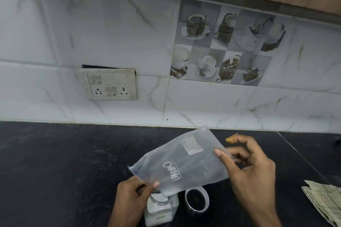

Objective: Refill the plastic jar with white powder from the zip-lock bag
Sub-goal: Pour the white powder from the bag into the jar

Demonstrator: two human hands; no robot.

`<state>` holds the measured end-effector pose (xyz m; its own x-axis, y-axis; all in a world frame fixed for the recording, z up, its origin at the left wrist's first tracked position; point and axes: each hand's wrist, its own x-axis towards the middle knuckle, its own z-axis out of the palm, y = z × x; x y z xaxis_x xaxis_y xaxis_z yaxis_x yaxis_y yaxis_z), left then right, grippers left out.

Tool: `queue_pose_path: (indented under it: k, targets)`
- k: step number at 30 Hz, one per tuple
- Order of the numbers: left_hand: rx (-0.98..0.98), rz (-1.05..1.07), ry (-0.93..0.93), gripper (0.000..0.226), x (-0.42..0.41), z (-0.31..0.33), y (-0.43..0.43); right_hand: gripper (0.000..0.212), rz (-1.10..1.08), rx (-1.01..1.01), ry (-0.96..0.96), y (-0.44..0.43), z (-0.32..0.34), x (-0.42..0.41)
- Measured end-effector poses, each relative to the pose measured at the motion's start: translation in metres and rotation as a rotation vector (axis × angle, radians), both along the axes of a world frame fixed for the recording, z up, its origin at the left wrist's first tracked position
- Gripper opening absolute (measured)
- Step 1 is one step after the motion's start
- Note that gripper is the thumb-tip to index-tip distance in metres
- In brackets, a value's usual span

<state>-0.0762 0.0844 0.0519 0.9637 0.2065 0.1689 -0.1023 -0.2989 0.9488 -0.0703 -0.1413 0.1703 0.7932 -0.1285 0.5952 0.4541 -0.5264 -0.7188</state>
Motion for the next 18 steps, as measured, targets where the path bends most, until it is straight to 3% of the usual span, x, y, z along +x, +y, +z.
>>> queue_pose_path:
  k: [8, 11, 12, 14, 18]
  targets:
    - [0.015, -0.009, -0.020, 0.026, 0.001, 0.000, 0.000, 0.032, 0.019, 0.020, -0.058, 0.004, 0.004, 0.001]
    - [0.012, -0.012, 0.000, 0.005, -0.001, -0.003, 0.002, 0.032, 0.036, 0.006, -0.076, 0.007, 0.006, 0.002]
    - [0.013, 0.000, 0.005, 0.016, -0.001, -0.004, 0.002, 0.033, 0.035, 0.017, -0.085, 0.008, 0.008, 0.002]
    - [0.007, 0.015, -0.015, 0.006, -0.003, -0.003, 0.000, 0.034, 0.065, 0.000, -0.105, 0.012, 0.011, 0.002]
    - [-0.028, 0.012, -0.018, 0.016, -0.006, -0.003, -0.003, 0.034, 0.109, -0.051, -0.133, 0.021, 0.015, 0.004]
